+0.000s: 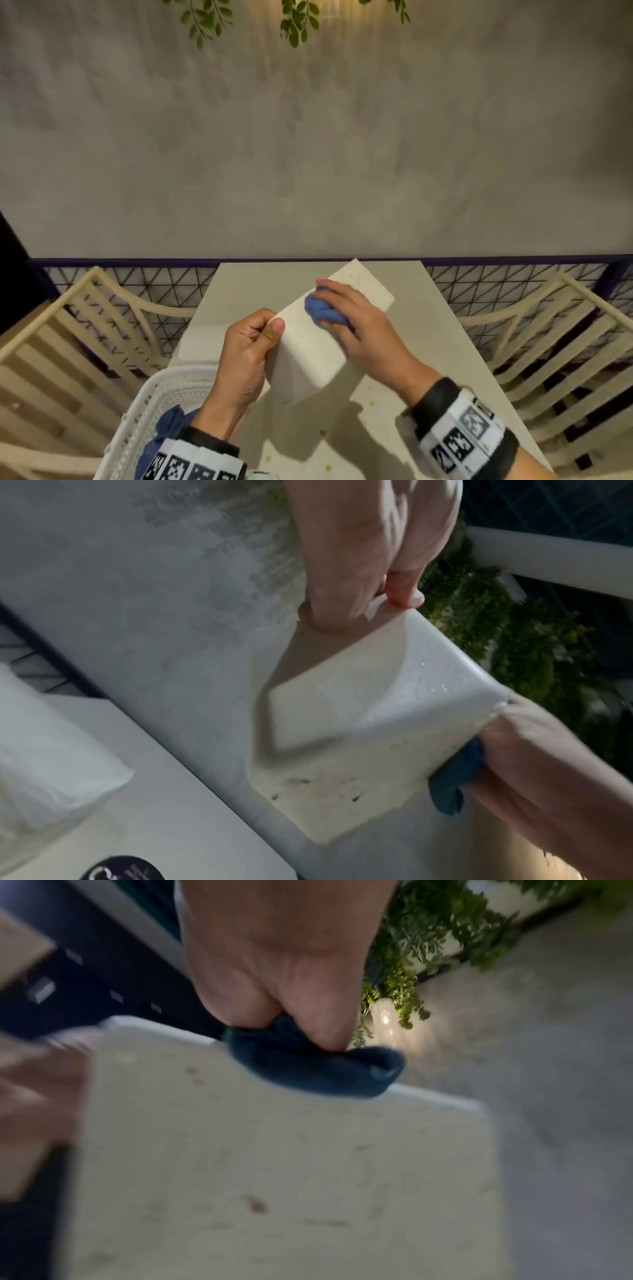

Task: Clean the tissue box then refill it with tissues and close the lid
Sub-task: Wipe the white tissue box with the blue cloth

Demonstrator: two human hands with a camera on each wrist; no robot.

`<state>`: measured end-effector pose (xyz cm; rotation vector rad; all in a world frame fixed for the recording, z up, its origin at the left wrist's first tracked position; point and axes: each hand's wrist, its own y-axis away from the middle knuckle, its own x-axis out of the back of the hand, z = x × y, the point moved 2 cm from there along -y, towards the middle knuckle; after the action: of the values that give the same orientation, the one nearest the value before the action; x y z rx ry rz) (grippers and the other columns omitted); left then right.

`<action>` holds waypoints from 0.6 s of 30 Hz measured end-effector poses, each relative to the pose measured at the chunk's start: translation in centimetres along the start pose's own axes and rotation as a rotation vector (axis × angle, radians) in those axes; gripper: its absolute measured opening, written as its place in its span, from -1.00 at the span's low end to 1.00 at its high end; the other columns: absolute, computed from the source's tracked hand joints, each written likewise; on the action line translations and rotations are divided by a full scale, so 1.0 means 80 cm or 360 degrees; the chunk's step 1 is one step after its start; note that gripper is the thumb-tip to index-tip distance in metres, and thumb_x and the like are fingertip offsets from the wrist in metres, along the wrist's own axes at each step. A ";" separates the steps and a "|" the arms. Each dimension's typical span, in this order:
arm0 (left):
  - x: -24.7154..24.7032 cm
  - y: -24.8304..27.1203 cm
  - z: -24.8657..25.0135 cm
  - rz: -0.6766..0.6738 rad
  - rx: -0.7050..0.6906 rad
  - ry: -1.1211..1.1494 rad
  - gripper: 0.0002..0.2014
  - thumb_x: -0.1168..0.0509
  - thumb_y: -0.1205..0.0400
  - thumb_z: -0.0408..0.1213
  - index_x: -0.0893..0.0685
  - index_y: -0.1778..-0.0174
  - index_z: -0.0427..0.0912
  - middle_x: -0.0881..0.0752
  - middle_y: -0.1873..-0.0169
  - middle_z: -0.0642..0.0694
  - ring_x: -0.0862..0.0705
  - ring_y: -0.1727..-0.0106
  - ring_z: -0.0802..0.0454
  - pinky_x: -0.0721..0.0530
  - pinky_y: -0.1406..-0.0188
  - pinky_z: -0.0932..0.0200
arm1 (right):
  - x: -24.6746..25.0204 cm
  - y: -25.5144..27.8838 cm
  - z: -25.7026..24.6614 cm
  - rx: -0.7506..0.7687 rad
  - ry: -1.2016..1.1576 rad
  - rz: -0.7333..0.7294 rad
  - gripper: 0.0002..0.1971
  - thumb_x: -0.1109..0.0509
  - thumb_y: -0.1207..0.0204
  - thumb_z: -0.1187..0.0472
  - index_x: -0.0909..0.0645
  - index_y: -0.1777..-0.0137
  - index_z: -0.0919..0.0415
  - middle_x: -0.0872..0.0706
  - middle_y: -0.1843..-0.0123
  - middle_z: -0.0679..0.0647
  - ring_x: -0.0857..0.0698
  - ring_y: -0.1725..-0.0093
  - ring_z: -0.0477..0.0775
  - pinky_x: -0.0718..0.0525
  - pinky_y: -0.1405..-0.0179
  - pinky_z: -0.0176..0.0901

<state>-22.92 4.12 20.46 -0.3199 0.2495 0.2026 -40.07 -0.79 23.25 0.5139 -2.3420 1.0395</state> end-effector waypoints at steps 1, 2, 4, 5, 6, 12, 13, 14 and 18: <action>0.000 -0.001 0.000 0.0013 -0.0018 0.0040 -0.47 -0.59 -0.04 0.32 -0.75 0.49 -0.12 -0.66 0.56 -0.02 -0.53 0.48 0.21 -0.49 0.48 0.41 | -0.008 0.002 -0.011 0.0092 0.0014 -0.0032 -0.59 -0.20 -0.54 0.12 -0.54 -0.37 0.15 -0.46 -0.45 -0.04 -0.39 -0.45 -0.10 -0.34 -0.46 -0.12; 0.001 -0.001 0.002 0.0011 -0.0029 0.0072 -0.49 -0.59 -0.05 0.30 -0.76 0.48 -0.11 -0.69 0.54 -0.02 -0.56 0.47 0.20 -0.53 0.47 0.40 | -0.017 0.007 -0.023 0.0229 0.0051 -0.0126 -0.59 -0.21 -0.54 0.16 -0.50 -0.39 0.13 -0.45 -0.47 0.00 -0.38 -0.47 -0.06 -0.32 -0.49 -0.16; 0.002 -0.001 0.003 -0.0021 -0.0031 0.0041 -0.51 -0.59 -0.07 0.30 -0.78 0.47 -0.09 -0.72 0.53 0.00 -0.60 0.46 0.20 -0.56 0.46 0.42 | -0.022 0.010 -0.028 0.0417 0.0107 -0.0266 -0.56 -0.22 -0.51 0.22 -0.47 -0.41 0.06 -0.43 -0.49 0.01 -0.36 -0.48 -0.05 -0.32 -0.50 -0.17; 0.002 0.002 0.002 -0.0023 -0.0020 0.0006 -0.50 -0.58 -0.07 0.31 -0.78 0.47 -0.08 -0.71 0.53 0.01 -0.59 0.46 0.21 -0.55 0.47 0.43 | -0.018 0.003 -0.022 0.0341 0.0116 -0.0239 -0.56 -0.21 -0.50 0.20 -0.48 -0.40 0.03 -0.42 -0.49 -0.01 -0.36 -0.47 -0.08 -0.34 -0.48 -0.14; 0.002 0.004 0.000 -0.0008 -0.0013 -0.0019 -0.49 -0.57 -0.06 0.33 -0.77 0.48 -0.08 -0.69 0.54 0.03 -0.57 0.47 0.22 -0.53 0.48 0.44 | -0.012 -0.004 -0.018 0.0167 0.0059 -0.0145 -0.58 -0.19 -0.51 0.14 -0.50 -0.39 0.01 -0.42 -0.50 -0.03 -0.36 -0.47 -0.11 -0.36 -0.48 -0.10; 0.009 0.004 -0.004 0.0054 0.0033 0.0125 -0.47 -0.63 -0.02 0.27 -0.76 0.47 -0.15 -0.70 0.51 -0.07 -0.58 0.43 0.09 -0.55 0.44 0.30 | -0.025 0.008 -0.030 0.0352 0.0070 -0.0293 -0.58 -0.07 -0.65 -0.13 -0.44 -0.45 -0.10 -0.38 -0.52 -0.11 -0.26 -0.54 -0.13 -0.23 -0.55 -0.20; 0.009 0.005 -0.007 0.0059 0.0053 0.0094 -0.46 -0.63 -0.02 0.27 -0.75 0.46 -0.17 -0.69 0.50 -0.09 -0.56 0.40 0.06 -0.52 0.42 0.26 | -0.020 0.001 -0.023 0.0262 0.0032 -0.0226 -0.59 -0.12 -0.64 -0.10 -0.50 -0.41 -0.04 -0.40 -0.49 -0.13 -0.29 -0.52 -0.17 -0.26 -0.54 -0.20; 0.008 0.007 -0.010 0.0080 0.0070 0.0084 -0.45 -0.63 -0.02 0.27 -0.75 0.46 -0.18 -0.68 0.50 -0.09 -0.55 0.38 0.05 -0.51 0.41 0.25 | -0.016 -0.004 -0.017 0.0097 -0.0049 -0.0128 -0.60 -0.15 -0.62 -0.07 -0.55 -0.38 0.01 -0.41 -0.47 -0.16 -0.31 -0.50 -0.20 -0.29 -0.52 -0.15; 0.014 0.006 -0.005 0.0106 0.0050 0.0195 -0.46 -0.66 0.00 0.23 -0.73 0.49 -0.18 -0.64 0.54 -0.10 -0.55 0.45 0.06 -0.55 0.46 0.29 | -0.028 0.015 -0.034 0.0411 0.0009 -0.0209 -0.66 -0.16 -0.66 -0.01 -0.57 -0.35 0.04 -0.47 -0.47 -0.06 -0.34 -0.53 -0.05 -0.34 -0.52 -0.08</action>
<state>-22.03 4.58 19.68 -0.2933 0.3842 0.2446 -38.11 2.35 22.77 0.7498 -2.1477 1.2848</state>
